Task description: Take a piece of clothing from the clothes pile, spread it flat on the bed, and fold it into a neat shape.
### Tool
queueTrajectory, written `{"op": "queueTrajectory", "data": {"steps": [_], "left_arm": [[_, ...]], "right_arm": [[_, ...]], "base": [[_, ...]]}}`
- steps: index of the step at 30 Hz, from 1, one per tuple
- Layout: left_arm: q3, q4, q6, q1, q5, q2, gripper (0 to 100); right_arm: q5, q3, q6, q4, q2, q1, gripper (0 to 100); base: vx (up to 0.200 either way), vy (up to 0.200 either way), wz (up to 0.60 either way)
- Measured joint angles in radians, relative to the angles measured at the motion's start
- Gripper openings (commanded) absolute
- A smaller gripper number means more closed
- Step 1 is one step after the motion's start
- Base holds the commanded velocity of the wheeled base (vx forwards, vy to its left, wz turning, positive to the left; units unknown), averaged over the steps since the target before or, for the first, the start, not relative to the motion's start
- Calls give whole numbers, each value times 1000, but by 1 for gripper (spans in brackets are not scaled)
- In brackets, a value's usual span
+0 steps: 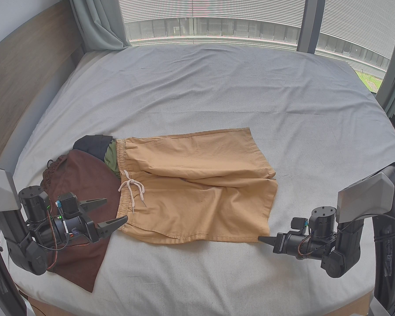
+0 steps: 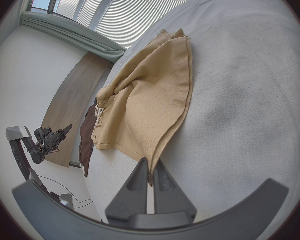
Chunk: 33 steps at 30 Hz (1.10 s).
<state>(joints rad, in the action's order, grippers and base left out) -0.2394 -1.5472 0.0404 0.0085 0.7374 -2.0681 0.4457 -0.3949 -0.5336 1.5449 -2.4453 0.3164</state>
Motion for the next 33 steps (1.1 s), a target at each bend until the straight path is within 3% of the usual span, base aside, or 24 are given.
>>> {"op": "queueTrajectory", "data": {"steps": [9, 22, 33], "left_arm": [[-44, 0, -41, 6, 0, -2, 100], [-128, 0, -67, 63, 6, -50, 100], [-123, -1, -75, 57, 7, -81, 100]], "right_arm": [[0, 56, 48, 0, 27, -43, 0], [1, 69, 51, 0, 46, -66, 0], [2, 70, 49, -1, 59, -66, 0]], "base": [[0, 0, 0], [0, 0, 0], [0, 0, 0]]}}
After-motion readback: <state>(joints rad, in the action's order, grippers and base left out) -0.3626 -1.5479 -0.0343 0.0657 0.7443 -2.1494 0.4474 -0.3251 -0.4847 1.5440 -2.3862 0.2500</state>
